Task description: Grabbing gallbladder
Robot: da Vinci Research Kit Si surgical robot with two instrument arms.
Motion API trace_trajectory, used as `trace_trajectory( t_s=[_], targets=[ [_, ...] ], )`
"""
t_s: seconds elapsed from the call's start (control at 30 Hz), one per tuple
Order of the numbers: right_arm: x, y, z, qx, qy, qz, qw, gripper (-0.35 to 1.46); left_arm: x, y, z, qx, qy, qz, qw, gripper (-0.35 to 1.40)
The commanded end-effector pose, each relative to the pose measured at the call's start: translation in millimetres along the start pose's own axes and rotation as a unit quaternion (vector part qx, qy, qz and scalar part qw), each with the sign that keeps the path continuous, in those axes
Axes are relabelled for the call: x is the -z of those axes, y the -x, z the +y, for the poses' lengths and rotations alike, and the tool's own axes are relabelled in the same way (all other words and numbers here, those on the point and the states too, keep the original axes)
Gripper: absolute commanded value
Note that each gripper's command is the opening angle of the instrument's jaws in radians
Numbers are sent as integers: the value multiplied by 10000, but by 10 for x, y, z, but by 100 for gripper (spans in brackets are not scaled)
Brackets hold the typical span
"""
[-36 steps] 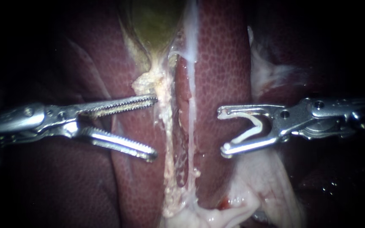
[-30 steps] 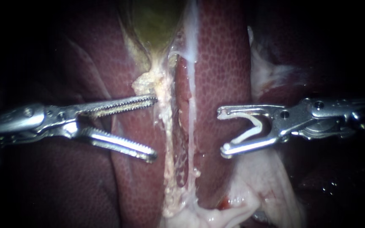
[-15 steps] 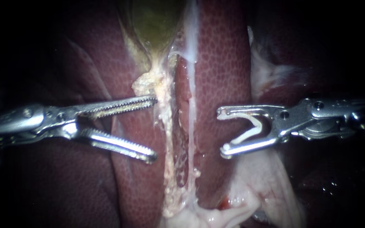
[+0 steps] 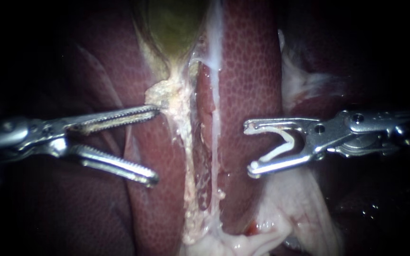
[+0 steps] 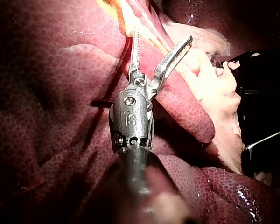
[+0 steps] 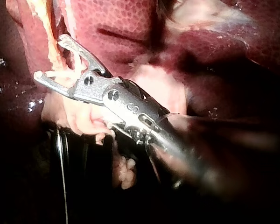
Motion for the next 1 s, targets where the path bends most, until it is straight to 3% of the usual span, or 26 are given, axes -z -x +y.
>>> trace_trajectory(
  t_s=[0.03,0.4,1.0],
  targets=[
    [0,0,0,0,1,1,10000,59,3,2,1,3,28,2,10000,74],
    [0,0,0,0,1,1,10000,59,27,30,16,112,210,26,9997,73],
    [-3,0,1,-1,7,1,10000,59,-14,22,37,121,332,26,9994,69]
  ],
)
